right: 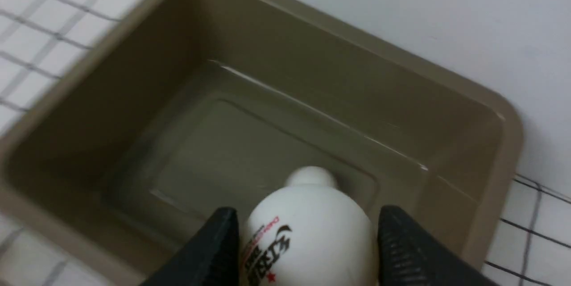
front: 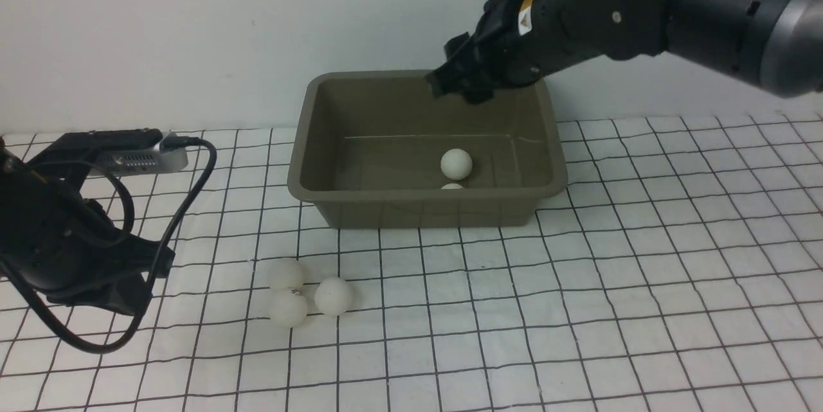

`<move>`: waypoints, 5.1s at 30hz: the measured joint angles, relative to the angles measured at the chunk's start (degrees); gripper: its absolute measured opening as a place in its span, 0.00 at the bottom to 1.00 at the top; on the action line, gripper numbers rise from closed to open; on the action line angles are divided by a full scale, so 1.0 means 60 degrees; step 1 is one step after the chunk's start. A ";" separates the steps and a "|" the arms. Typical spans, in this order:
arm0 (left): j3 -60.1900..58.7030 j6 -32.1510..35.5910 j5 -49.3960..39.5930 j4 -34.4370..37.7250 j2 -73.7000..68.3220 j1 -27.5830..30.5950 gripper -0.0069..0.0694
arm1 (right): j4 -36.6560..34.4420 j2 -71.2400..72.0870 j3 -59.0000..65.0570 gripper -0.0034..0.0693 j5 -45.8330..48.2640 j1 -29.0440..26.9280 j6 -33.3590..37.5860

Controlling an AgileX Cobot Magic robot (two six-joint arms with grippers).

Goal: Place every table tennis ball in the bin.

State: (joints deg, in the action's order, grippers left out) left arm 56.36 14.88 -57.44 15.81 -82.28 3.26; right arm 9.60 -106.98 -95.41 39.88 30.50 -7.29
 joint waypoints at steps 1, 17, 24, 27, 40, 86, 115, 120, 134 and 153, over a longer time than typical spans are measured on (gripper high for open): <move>0.0000 0.0000 0.0013 0.0014 0.0000 0.0000 0.09 | 0.0009 -0.0040 0.0001 0.54 0.0000 0.0000 0.0000; 0.0000 0.4103 0.1624 0.3679 -0.0131 0.0000 0.42 | -0.0333 -0.2237 -0.0021 0.54 -0.1351 -0.0661 -0.0071; 0.0000 0.5320 0.1635 0.4661 -0.0799 0.0000 0.75 | -0.0587 -0.2261 -0.0021 0.54 -0.1631 -0.0661 -0.0071; 0.0000 0.5748 0.1815 0.4913 -0.1227 -0.0122 0.84 | -0.0635 -0.2315 -0.0021 0.56 -0.1693 -0.0661 -0.0071; 0.0159 0.6001 0.4389 0.4523 -0.2889 -0.1747 0.86 | -0.0635 -0.2433 -0.0021 0.56 -0.1684 -0.0661 -0.0071; 0.0348 0.4745 0.4905 0.3472 -0.4263 -0.1761 0.77 | -0.0646 -0.1556 -0.3670 0.70 0.0762 -0.0661 0.0687; 0.2033 0.4338 0.3425 0.3131 -0.3504 -0.1779 0.56 | 0.1751 0.8611 0.3646 0.03 0.3983 -0.0661 -0.0261; 0.2260 0.2601 0.2740 0.1537 -0.2394 -0.1819 0.56 | 0.2186 1.0491 0.7366 0.03 0.3304 -0.0661 -0.1909; 0.5473 0.1979 0.2854 0.1220 -0.4686 -0.3124 0.56 | 0.1307 1.1027 0.9816 0.03 0.1872 -0.0661 -0.2817; 0.8272 0.2699 -0.0360 0.0618 -0.5355 -0.3124 0.61 | 0.1662 1.1027 0.9816 0.03 0.1872 -0.0661 -0.2787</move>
State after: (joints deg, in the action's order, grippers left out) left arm 106.00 31.07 -59.60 19.52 -114.41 -15.49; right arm 19.57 -40.82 -36.51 51.11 26.53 -24.01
